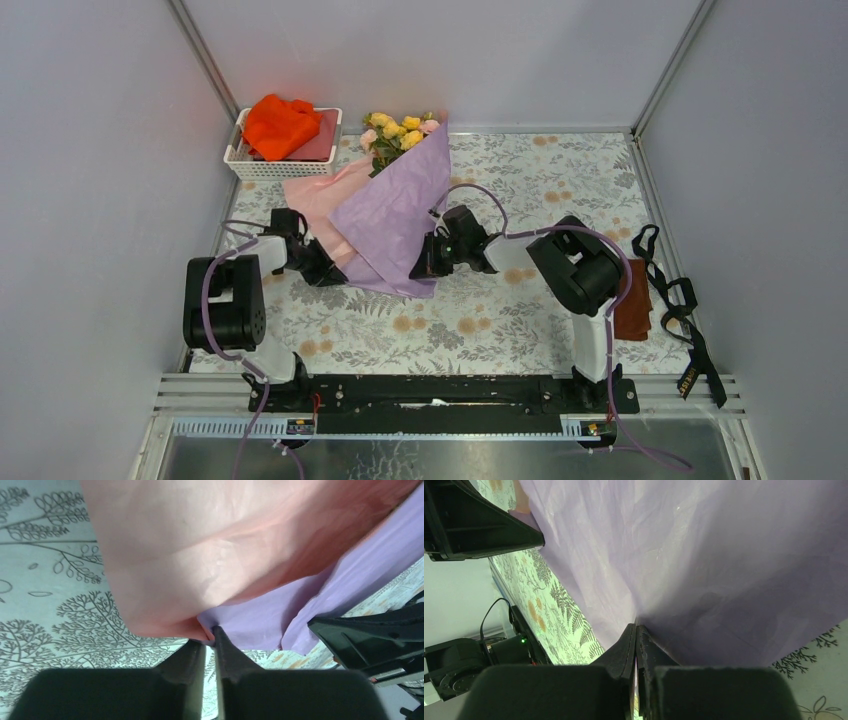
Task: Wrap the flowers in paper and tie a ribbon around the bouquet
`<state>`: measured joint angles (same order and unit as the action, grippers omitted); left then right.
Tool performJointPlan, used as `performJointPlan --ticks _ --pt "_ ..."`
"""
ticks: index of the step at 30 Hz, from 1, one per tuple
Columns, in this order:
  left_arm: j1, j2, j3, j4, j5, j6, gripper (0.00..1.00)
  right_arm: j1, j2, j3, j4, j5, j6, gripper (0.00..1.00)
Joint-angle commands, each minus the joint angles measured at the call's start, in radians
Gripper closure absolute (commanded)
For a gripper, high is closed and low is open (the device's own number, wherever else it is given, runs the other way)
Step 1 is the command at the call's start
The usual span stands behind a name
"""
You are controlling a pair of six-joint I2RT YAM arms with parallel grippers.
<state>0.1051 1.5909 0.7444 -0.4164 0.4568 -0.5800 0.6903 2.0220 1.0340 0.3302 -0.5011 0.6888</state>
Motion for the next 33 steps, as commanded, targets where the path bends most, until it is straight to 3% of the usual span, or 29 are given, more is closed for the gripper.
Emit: performJointPlan --ticks 1,3,9,20,29,33 --pt "0.008 0.045 -0.037 0.047 -0.215 0.054 0.9 0.019 -0.002 -0.034 -0.076 0.065 -0.05 0.97" --pt "0.006 0.012 -0.037 0.046 -0.195 0.058 1.0 0.018 0.004 -0.03 -0.08 0.064 -0.05 0.97" --pt "-0.099 -0.167 0.012 0.015 -0.214 0.115 1.0 0.019 0.025 -0.03 -0.113 0.089 -0.038 0.97" --pt "-0.342 -0.181 0.201 -0.058 -0.209 0.276 1.0 0.018 0.063 -0.07 -0.074 0.118 0.027 0.99" --pt "-0.635 -0.142 0.334 -0.058 -0.357 0.421 1.0 0.015 0.088 -0.107 0.037 0.082 0.107 0.99" --pt "-0.666 -0.096 0.353 -0.075 -0.358 0.415 1.0 0.011 0.093 -0.128 0.093 0.054 0.147 0.99"
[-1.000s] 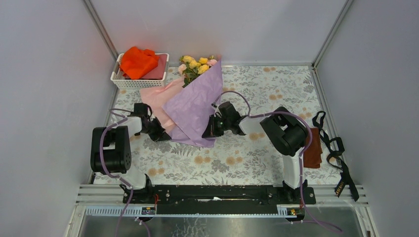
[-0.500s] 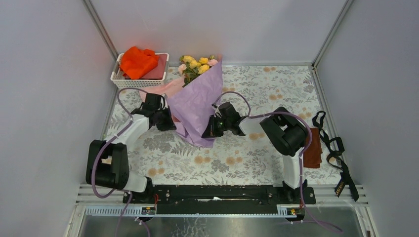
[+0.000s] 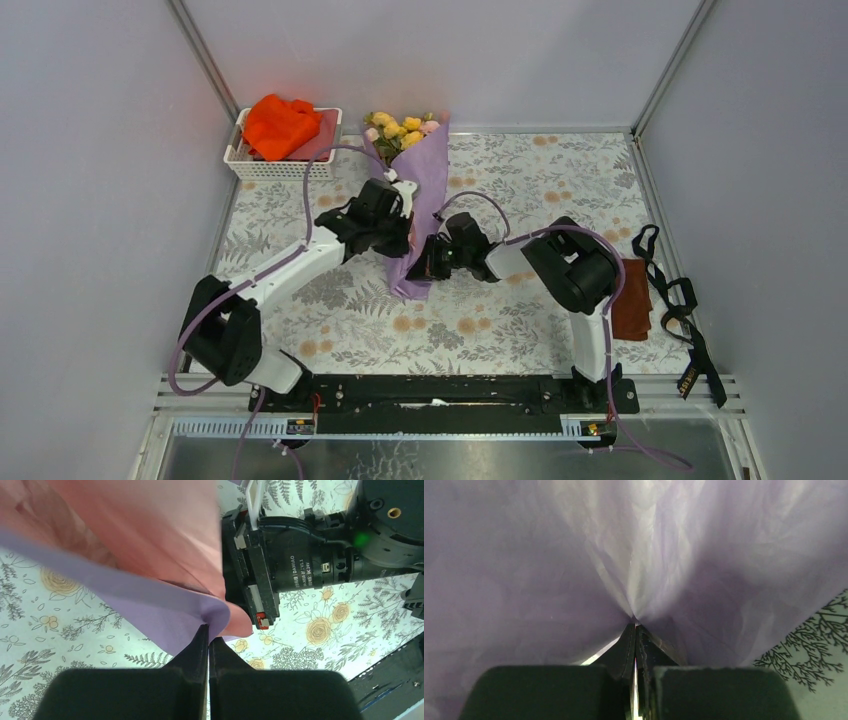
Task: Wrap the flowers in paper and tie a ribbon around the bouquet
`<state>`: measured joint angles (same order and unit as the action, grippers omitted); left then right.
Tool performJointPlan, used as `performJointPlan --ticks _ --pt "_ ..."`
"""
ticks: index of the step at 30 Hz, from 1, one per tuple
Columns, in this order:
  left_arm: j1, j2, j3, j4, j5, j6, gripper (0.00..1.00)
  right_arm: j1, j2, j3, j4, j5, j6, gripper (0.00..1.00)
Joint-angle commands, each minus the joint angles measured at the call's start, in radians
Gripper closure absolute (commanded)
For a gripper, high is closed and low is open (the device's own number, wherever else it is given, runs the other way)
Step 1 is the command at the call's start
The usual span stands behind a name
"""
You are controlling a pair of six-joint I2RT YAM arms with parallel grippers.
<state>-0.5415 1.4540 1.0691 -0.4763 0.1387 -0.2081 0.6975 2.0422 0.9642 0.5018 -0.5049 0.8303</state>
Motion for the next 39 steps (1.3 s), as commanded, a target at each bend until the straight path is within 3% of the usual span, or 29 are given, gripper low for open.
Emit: performJointPlan --ticks 1,5,9,17,24,29,34,39 --pt "-0.024 0.046 0.03 -0.014 -0.036 0.048 1.0 0.002 0.07 -0.06 -0.08 0.062 0.002 0.99" --pt "-0.12 0.07 0.065 -0.002 -0.019 0.171 1.0 -0.005 0.082 -0.061 -0.061 0.041 0.009 0.99" --pt "-0.216 0.105 0.058 0.042 0.048 0.315 1.0 -0.026 0.087 -0.099 0.07 -0.013 0.097 0.99" --pt "-0.219 0.194 -0.06 0.171 0.001 0.425 1.0 -0.045 -0.005 -0.142 0.135 -0.026 0.137 0.97" --pt "-0.219 0.195 -0.162 0.276 0.026 0.511 1.0 -0.084 -0.151 -0.282 0.264 0.014 0.261 0.94" --pt "-0.219 0.24 -0.158 0.283 0.042 0.524 1.0 -0.124 -0.244 -0.357 0.257 0.039 0.292 0.92" --pt "-0.21 0.231 -0.158 0.294 0.048 0.497 1.0 -0.202 -0.322 -0.394 0.19 0.015 0.215 0.83" --pt "-0.156 0.201 -0.168 0.322 0.058 0.452 1.0 -0.25 -0.337 -0.335 0.099 -0.152 0.036 0.59"
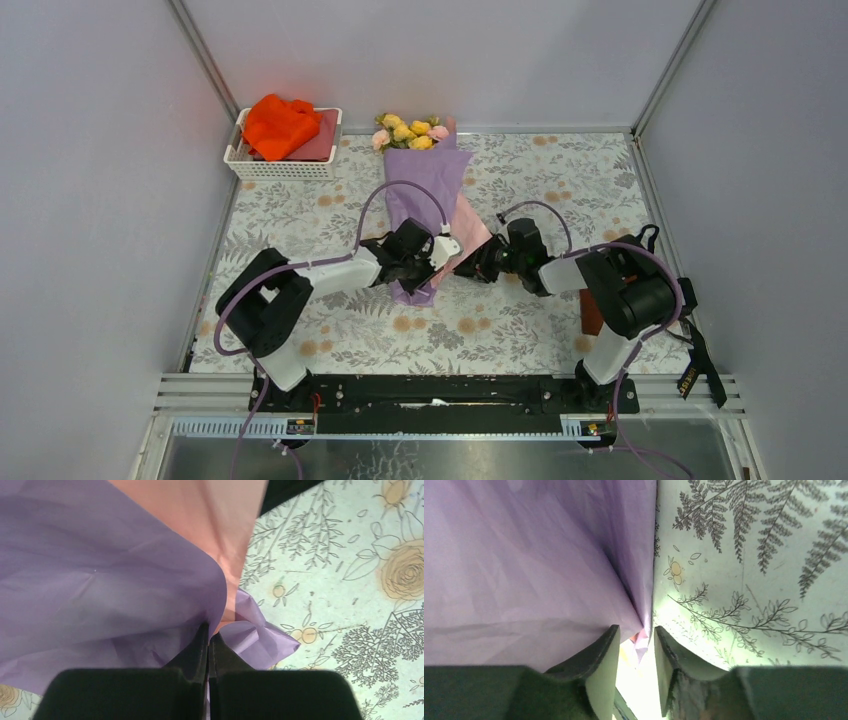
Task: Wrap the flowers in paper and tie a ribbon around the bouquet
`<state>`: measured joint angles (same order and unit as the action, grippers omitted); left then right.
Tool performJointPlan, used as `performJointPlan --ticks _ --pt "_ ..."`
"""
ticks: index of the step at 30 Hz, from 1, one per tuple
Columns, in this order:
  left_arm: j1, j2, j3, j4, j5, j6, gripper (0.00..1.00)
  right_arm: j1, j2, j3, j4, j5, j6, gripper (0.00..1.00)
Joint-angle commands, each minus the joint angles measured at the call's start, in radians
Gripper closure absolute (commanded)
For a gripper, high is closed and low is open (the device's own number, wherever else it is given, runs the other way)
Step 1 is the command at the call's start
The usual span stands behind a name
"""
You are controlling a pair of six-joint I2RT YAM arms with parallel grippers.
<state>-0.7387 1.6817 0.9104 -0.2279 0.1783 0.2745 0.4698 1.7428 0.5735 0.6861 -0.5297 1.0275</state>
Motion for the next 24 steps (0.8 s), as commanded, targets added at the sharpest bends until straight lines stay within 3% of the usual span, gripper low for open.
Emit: performJointPlan --ticks 1,4,11,18,21,24 --pt "0.047 -0.031 -0.01 0.074 0.022 -0.031 1.0 -0.025 -0.037 0.079 -0.133 -0.147 -0.209 0.55" --pt "0.055 -0.031 -0.016 0.071 0.034 -0.031 1.0 -0.033 -0.052 0.097 -0.167 -0.174 -0.281 0.47" --pt "0.056 -0.042 -0.042 0.088 0.049 -0.034 1.0 -0.045 -0.123 0.055 -0.058 -0.253 -0.324 0.43" --pt "0.059 -0.048 -0.049 0.09 0.058 -0.037 1.0 -0.045 -0.077 0.038 0.049 -0.197 -0.288 0.37" --pt "0.059 -0.056 -0.054 0.087 0.058 -0.037 1.0 -0.045 -0.017 0.078 0.052 -0.118 -0.263 0.45" --pt "0.059 -0.069 -0.054 0.081 0.059 -0.022 1.0 -0.045 0.059 0.106 0.182 -0.113 -0.175 0.72"
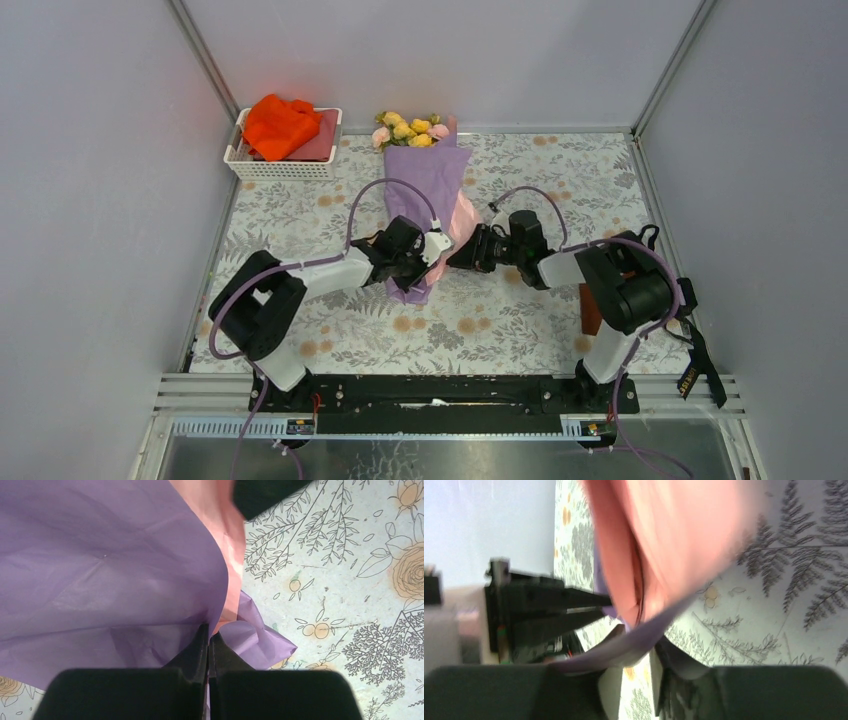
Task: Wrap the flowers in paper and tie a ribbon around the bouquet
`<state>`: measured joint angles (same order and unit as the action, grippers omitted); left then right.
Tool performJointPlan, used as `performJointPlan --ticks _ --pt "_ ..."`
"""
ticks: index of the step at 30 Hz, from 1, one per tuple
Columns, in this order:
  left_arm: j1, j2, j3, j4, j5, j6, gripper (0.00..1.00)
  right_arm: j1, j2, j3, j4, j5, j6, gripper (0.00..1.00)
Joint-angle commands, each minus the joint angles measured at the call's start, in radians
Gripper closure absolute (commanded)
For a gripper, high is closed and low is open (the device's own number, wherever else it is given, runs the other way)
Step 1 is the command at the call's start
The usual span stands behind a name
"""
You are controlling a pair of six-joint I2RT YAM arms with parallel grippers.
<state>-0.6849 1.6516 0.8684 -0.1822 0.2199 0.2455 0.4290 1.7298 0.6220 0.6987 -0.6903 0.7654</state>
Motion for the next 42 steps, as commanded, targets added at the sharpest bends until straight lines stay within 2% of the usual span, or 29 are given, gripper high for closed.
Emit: performJointPlan --ticks 1,4,7,15,23,25,29,33,38,42 --pt "0.005 -0.05 -0.012 0.031 0.02 0.018 1.0 -0.004 0.096 0.069 0.203 0.047 0.114 0.79" --pt "0.005 -0.087 -0.023 0.027 0.035 0.072 1.0 -0.004 0.156 0.108 0.283 0.047 0.176 0.95" --pt "0.004 -0.122 -0.033 0.018 0.061 0.143 1.0 0.001 0.218 0.183 0.308 0.038 0.21 1.0" --pt "-0.026 -0.078 -0.001 -0.02 0.043 0.258 1.0 0.049 0.343 0.357 0.304 0.031 0.233 1.0" --pt "-0.106 0.038 0.029 -0.055 -0.085 0.314 1.0 0.058 0.408 0.364 0.295 0.021 0.244 1.0" --pt "-0.11 0.069 0.032 -0.063 -0.115 0.329 1.0 0.056 0.394 0.342 0.279 0.001 0.228 0.96" --pt "-0.119 0.118 0.043 -0.099 -0.158 0.356 1.0 0.03 0.317 0.319 0.142 -0.039 0.145 0.83" --pt "-0.123 0.145 0.055 -0.123 -0.164 0.354 1.0 -0.026 0.18 0.307 -0.09 -0.03 0.019 0.62" --pt "-0.125 0.146 0.054 -0.127 -0.155 0.354 1.0 -0.116 -0.006 0.301 -0.391 0.037 -0.168 0.5" --pt "-0.129 0.16 0.066 -0.139 -0.149 0.354 1.0 -0.13 -0.079 0.318 -0.503 0.062 -0.265 0.42"
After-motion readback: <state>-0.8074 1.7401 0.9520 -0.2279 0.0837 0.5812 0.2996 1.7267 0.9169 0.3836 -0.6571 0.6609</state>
